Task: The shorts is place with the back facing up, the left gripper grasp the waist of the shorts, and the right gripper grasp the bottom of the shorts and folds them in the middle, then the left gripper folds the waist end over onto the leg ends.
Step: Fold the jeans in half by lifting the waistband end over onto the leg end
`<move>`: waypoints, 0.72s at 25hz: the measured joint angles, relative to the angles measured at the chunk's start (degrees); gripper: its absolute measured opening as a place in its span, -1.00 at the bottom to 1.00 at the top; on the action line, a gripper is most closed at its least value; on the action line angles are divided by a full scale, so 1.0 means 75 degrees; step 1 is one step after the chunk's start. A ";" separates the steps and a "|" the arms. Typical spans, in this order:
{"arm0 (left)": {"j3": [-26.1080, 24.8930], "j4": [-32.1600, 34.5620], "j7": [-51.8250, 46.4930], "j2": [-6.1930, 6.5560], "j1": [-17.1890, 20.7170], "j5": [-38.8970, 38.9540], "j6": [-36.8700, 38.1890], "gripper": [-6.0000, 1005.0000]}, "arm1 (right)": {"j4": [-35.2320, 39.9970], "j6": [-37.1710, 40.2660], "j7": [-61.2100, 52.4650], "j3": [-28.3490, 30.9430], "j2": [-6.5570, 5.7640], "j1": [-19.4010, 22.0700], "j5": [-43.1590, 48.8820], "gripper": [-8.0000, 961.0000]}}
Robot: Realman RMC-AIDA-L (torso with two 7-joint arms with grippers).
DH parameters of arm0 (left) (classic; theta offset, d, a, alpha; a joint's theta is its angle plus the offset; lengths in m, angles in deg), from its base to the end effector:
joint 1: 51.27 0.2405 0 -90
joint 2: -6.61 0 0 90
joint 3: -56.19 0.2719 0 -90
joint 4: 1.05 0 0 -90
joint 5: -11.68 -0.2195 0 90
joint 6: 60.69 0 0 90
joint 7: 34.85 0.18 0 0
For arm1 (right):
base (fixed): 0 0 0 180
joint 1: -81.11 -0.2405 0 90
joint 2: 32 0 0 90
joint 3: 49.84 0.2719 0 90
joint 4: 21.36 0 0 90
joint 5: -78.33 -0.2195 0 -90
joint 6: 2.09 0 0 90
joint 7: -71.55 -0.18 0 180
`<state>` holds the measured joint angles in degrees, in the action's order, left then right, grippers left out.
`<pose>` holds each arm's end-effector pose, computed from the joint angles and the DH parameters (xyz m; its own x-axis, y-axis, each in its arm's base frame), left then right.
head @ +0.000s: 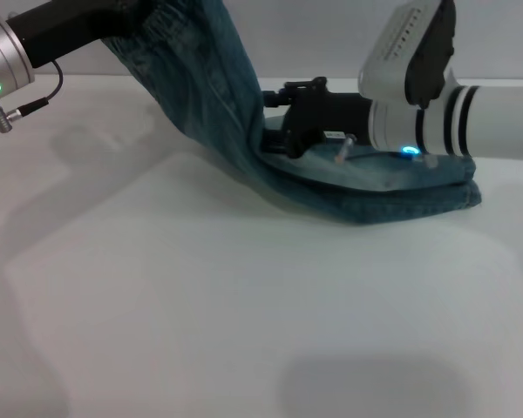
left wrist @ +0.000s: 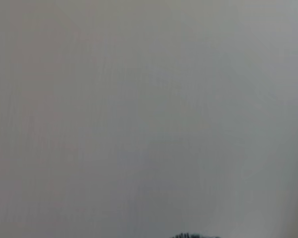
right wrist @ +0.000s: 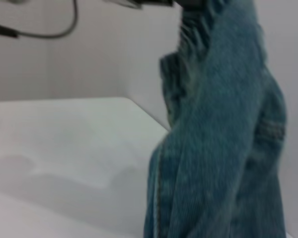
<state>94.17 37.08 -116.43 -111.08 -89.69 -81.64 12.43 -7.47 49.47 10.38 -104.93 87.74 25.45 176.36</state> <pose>-0.2032 0.4598 0.0299 0.6353 0.1371 0.7600 0.5775 -0.7377 -0.3497 0.1638 0.4693 -0.1257 0.9384 -0.0850 -0.3349 -0.2295 -0.8778 -0.4204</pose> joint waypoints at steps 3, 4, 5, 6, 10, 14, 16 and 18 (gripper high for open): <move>0.0000 0.0025 0.0002 0.0000 -0.0001 0.0006 0.0001 -0.91 | -0.0004 0.0314 -0.0230 -0.0025 0.0004 -0.0185 -0.0004 0.21; -0.0001 0.0027 0.0004 0.0000 -0.0001 0.0007 0.0001 -0.91 | -0.0006 0.0397 -0.0330 -0.0064 0.0005 -0.0252 -0.0005 0.21; 0.0000 0.0028 0.0007 0.0001 -0.0001 0.0010 0.0002 -0.91 | -0.0007 0.0476 -0.0448 -0.0121 0.0006 -0.0324 -0.0006 0.21; 0.0003 0.0028 0.0010 0.0001 -0.0001 0.0013 0.0002 -0.91 | -0.0005 0.0524 -0.0606 -0.0227 0.0007 -0.0401 -0.0007 0.21; 0.0011 0.0029 0.0021 0.0000 -0.0001 0.0014 0.0001 -0.91 | 0.0080 0.0626 -0.1064 -0.0589 0.0007 -0.0667 -0.0009 0.20; 0.0012 0.0007 0.0046 -0.0007 0.0002 0.0014 0.0001 -0.91 | 0.0098 0.0711 -0.1266 -0.0640 0.0007 -0.0874 -0.0012 0.20; 0.0012 -0.0003 0.0049 -0.0009 0.0002 0.0014 0.0001 -0.91 | 0.0120 0.0740 -0.1439 -0.0679 0.0007 -0.0985 -0.0015 0.20; 0.0012 -0.0007 0.0052 -0.0011 0.0003 0.0014 0.0001 -0.91 | 0.0164 0.0744 -0.1624 -0.0783 0.0006 -0.1061 -0.0016 0.20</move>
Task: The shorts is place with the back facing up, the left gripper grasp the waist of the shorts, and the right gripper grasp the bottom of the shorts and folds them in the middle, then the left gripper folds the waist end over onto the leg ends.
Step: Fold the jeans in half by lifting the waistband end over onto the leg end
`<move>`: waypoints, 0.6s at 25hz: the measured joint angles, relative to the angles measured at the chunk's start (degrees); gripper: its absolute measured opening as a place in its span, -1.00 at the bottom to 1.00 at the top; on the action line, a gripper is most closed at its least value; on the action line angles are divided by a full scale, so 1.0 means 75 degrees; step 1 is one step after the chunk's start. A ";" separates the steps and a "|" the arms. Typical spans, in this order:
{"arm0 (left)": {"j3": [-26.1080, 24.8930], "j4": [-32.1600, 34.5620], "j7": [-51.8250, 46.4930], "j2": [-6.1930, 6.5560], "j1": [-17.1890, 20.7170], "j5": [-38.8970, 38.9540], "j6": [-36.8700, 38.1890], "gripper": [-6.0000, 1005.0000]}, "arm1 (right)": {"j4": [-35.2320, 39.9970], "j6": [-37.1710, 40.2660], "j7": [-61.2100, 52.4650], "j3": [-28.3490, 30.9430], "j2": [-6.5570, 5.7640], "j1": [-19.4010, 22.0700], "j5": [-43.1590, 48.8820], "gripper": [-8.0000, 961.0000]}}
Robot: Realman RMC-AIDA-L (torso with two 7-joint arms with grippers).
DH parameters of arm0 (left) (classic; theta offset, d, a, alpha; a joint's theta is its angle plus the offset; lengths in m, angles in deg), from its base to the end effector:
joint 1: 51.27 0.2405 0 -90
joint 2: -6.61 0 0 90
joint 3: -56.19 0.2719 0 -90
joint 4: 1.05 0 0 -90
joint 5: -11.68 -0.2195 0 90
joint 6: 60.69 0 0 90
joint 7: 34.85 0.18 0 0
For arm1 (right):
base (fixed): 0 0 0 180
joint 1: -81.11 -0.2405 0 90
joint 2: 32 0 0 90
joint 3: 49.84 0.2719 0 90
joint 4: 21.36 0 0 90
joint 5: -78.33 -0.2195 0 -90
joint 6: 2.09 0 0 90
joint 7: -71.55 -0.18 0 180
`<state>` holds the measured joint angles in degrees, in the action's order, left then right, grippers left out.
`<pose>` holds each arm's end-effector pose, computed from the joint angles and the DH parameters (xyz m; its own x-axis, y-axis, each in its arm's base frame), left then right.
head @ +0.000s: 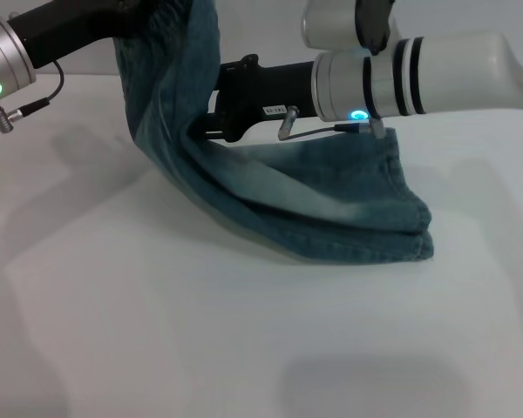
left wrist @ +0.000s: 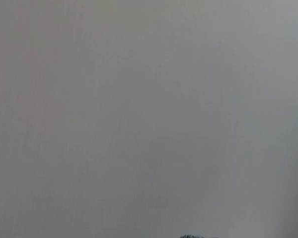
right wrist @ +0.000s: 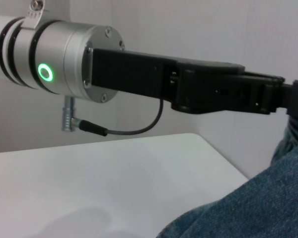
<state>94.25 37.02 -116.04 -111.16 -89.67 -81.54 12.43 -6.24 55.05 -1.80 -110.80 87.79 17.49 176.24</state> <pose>-0.2030 0.4595 0.0290 0.6375 0.1335 0.7588 0.5741 -0.7392 -0.3522 0.0886 0.4656 -0.1366 0.9253 -0.0850 -0.3695 -0.1885 -0.9487 -0.2538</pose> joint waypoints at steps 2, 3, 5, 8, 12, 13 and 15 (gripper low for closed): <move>0.0000 -0.0002 0.0003 -0.0001 0.0000 0.0000 0.0000 -0.91 | 0.0028 -0.0015 -0.0163 -0.0144 -0.0006 -0.0025 -0.0001 0.20; 0.0000 -0.0002 0.0006 0.0000 0.0004 -0.0001 0.0000 -0.91 | 0.0039 -0.0033 -0.0272 -0.0260 -0.0015 -0.0014 -0.0001 0.20; 0.0000 -0.0002 0.0010 0.0000 0.0020 0.0000 0.0000 -0.91 | 0.0105 -0.0048 -0.0444 -0.0377 -0.0039 0.0110 -0.0001 0.21; -0.0001 -0.0002 0.0018 0.0006 0.0061 -0.0001 -0.0001 -0.91 | 0.0438 -0.0053 -0.0719 -0.0459 -0.0060 0.0579 0.0050 0.21; -0.0001 -0.0013 0.0078 0.0008 0.0098 -0.0002 -0.0001 -0.91 | 0.0911 -0.0163 -0.0975 -0.0606 -0.0077 0.1241 0.0072 0.21; -0.0001 -0.0018 0.0097 0.0008 0.0102 -0.0001 0.0000 -0.91 | 0.0975 -0.0236 -0.0995 -0.0616 -0.0086 0.1347 0.0075 0.21; -0.0001 -0.0022 0.0118 0.0009 0.0109 -0.0001 0.0019 -0.91 | 0.1081 -0.0467 -0.1036 -0.0616 -0.0102 0.1593 0.0082 0.21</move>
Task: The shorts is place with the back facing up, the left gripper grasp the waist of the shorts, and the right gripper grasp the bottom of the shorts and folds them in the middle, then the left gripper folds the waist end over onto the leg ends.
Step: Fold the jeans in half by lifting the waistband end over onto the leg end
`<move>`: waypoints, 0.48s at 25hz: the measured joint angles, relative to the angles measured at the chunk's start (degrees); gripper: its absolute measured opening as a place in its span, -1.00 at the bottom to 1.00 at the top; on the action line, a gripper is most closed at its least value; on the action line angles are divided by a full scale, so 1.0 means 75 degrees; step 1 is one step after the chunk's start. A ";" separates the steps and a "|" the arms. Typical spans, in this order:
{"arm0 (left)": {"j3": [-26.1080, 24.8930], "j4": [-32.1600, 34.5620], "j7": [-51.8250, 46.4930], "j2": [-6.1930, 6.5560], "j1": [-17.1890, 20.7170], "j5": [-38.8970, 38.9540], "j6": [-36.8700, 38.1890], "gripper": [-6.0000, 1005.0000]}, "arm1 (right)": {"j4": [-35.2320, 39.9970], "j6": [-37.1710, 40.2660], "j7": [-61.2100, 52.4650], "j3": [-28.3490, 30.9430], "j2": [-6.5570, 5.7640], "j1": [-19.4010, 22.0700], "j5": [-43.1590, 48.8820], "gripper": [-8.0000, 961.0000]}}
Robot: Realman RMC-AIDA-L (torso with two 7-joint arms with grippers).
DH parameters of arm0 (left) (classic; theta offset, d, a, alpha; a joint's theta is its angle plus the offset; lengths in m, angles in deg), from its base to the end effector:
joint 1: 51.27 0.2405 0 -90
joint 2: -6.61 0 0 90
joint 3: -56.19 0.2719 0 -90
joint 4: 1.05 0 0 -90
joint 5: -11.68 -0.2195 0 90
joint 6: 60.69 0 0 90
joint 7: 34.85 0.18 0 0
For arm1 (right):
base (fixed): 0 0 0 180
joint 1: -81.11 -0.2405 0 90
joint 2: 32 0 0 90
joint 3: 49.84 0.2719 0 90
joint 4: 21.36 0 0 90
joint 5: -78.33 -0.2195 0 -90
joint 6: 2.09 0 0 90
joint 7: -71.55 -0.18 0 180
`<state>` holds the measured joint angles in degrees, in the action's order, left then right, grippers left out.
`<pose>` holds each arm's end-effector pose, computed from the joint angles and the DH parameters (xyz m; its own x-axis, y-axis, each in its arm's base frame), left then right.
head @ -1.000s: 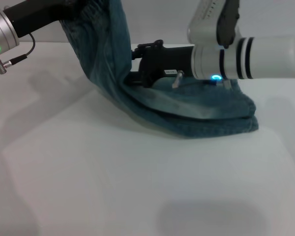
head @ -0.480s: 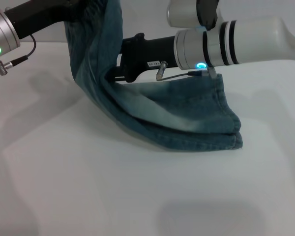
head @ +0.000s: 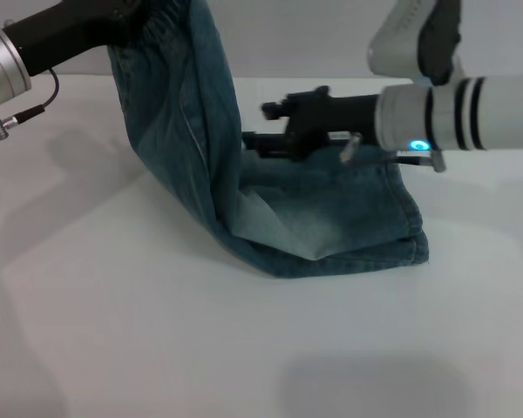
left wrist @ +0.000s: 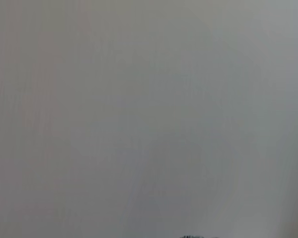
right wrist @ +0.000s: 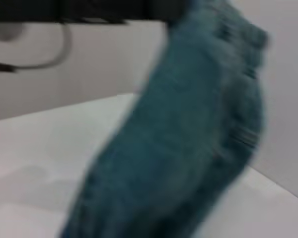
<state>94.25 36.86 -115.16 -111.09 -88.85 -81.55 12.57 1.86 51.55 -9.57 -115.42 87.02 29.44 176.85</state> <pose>-0.2098 0.4562 0.0288 0.6439 0.1331 0.7535 0.5747 -0.7342 -0.3615 0.1646 0.4637 -0.1157 0.9031 -0.2437 -0.3535 -0.3634 -0.8723 -0.3271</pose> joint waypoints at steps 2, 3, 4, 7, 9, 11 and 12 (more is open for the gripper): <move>0.0007 -0.0002 0.0003 -0.0003 0.0004 0.0000 0.0045 -0.92 | 0.0145 -0.0194 -0.0050 0.0004 -0.0009 0.0228 0.0001 0.21; 0.0032 -0.0003 0.0003 -0.0007 0.0006 0.0000 0.0092 -0.92 | 0.0377 -0.0387 -0.0088 0.0046 -0.0014 0.0534 -0.0019 0.21; 0.0032 -0.0003 0.0003 -0.0007 0.0006 0.0000 0.0092 -0.92 | 0.0377 -0.0387 -0.0088 0.0046 -0.0014 0.0534 -0.0019 0.21; 0.0099 -0.0004 0.0003 -0.0012 0.0007 -0.0001 0.0194 -0.92 | 0.0761 -0.0779 -0.0142 0.0154 -0.0010 0.0966 -0.0060 0.21; 0.0128 -0.0004 0.0002 -0.0017 0.0008 -0.0003 0.0286 -0.92 | 0.0887 -0.1112 -0.0170 0.0210 -0.0007 0.1151 -0.0190 0.21; 0.0192 -0.0004 0.0000 -0.0026 0.0007 -0.0003 0.0395 -0.92 | 0.0937 -0.1511 -0.0168 0.0253 -0.0015 0.1296 -0.0497 0.21; 0.0233 -0.0004 -0.0010 -0.0028 0.0003 -0.0003 0.0423 -0.92 | 0.0957 -0.1703 -0.0151 0.0269 -0.0024 0.1358 -0.0654 0.21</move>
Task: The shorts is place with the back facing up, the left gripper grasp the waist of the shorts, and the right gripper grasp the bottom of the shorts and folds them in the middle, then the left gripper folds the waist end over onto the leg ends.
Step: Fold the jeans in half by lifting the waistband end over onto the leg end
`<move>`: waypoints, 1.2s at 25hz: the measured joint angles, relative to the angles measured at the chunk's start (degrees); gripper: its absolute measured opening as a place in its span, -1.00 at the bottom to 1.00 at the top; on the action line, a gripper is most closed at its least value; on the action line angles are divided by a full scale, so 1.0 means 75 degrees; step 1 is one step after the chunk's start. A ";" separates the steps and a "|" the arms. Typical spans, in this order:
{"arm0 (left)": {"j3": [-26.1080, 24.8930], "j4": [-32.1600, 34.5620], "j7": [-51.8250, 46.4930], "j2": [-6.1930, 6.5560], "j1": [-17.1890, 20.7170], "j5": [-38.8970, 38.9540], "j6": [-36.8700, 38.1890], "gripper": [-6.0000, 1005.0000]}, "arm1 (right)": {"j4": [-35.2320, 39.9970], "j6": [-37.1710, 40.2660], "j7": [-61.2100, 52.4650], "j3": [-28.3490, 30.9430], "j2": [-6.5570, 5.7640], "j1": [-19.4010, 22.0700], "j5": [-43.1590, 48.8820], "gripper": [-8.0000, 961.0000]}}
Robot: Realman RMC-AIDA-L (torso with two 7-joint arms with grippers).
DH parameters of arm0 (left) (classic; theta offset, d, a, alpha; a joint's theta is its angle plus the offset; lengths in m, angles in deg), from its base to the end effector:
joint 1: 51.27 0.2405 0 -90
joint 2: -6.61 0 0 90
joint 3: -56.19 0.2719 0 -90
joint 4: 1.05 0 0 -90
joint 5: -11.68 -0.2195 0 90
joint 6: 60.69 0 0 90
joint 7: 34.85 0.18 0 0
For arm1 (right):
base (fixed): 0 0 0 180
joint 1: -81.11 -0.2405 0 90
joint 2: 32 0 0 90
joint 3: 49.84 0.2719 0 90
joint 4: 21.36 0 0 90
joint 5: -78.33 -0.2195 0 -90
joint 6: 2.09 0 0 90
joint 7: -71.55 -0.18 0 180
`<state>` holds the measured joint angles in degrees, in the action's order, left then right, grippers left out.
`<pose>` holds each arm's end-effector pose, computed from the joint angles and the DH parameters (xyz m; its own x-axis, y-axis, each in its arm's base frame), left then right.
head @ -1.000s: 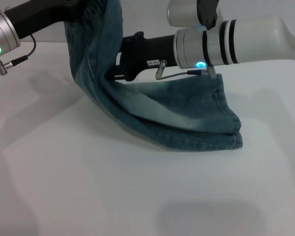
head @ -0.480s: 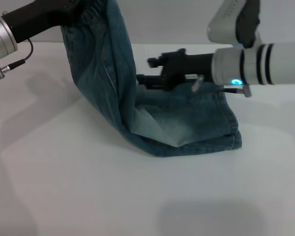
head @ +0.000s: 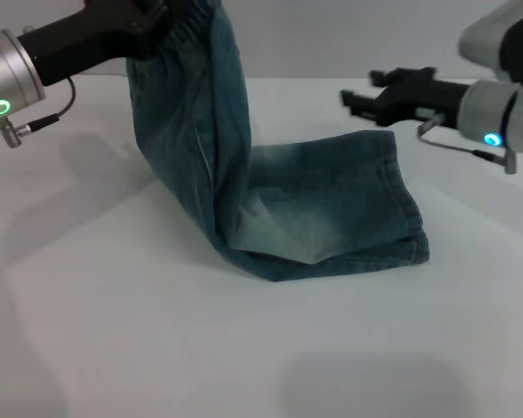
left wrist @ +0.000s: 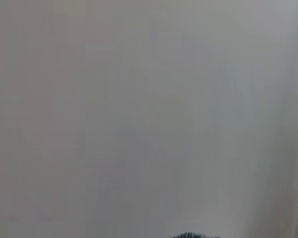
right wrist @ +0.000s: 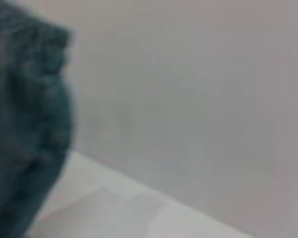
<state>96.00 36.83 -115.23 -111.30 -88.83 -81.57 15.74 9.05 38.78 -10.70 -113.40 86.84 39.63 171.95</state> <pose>-0.2001 0.4466 0.0186 0.6504 0.1375 0.7470 0.5320 -0.7845 -0.3188 0.2345 0.4846 -0.0649 0.8248 -0.3277 -0.4607 -0.5542 -0.6303 -0.5437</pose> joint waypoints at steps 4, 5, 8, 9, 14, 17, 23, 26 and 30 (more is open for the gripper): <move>0.0263 -0.0001 -0.0063 -0.0015 -0.0051 0.0003 0.0063 -0.92 | 0.0156 -0.0519 0.0042 0.0048 -0.0004 0.0180 -0.0384 0.21; 0.0321 -0.0004 -0.0065 -0.0024 -0.0055 0.0008 0.0069 -0.92 | 0.0184 -0.0614 0.0047 0.0073 -0.0004 0.0197 -0.0415 0.21; 0.0785 -0.0016 -0.0067 -0.0059 -0.0053 0.0290 0.0091 -0.92 | 0.0192 -0.0873 0.0054 0.0157 -0.0003 0.0203 -0.0466 0.21; 0.0983 -0.0024 -0.0060 -0.0062 -0.0037 0.0440 0.0095 -0.92 | 0.0184 -0.0953 0.0055 0.0169 -0.0002 0.0204 -0.0490 0.21; 0.1575 -0.0062 -0.0011 -0.0063 -0.0001 0.0890 0.0091 -0.92 | 0.0151 -0.1385 0.0058 0.0367 -0.0002 0.0237 -0.0593 0.20; 0.1906 -0.0161 0.0076 -0.0070 -0.0053 0.1023 0.0035 -0.91 | 0.0151 -0.1452 0.0061 0.0707 -0.0001 0.0274 -0.0675 0.20; 0.2541 -0.0384 0.0243 -0.0089 -0.0225 0.1285 -0.0178 -0.91 | 0.0141 -0.1461 0.0076 0.1259 -0.0010 0.0343 -0.0821 0.20; 0.2966 -0.0387 0.0302 -0.0098 -0.0251 0.1598 -0.0388 -0.91 | 0.0140 -0.1442 0.0084 0.1327 -0.0012 0.0374 -0.0822 0.20; 0.3384 -0.0387 0.0315 -0.0107 -0.0254 0.1909 -0.0682 -0.91 | 0.0134 -0.1427 0.0087 0.1326 -0.0014 0.0396 -0.0822 0.20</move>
<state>121.38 33.93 -112.87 -112.09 -90.73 -67.25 10.63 10.05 28.08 -10.05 -103.46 86.73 42.59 165.78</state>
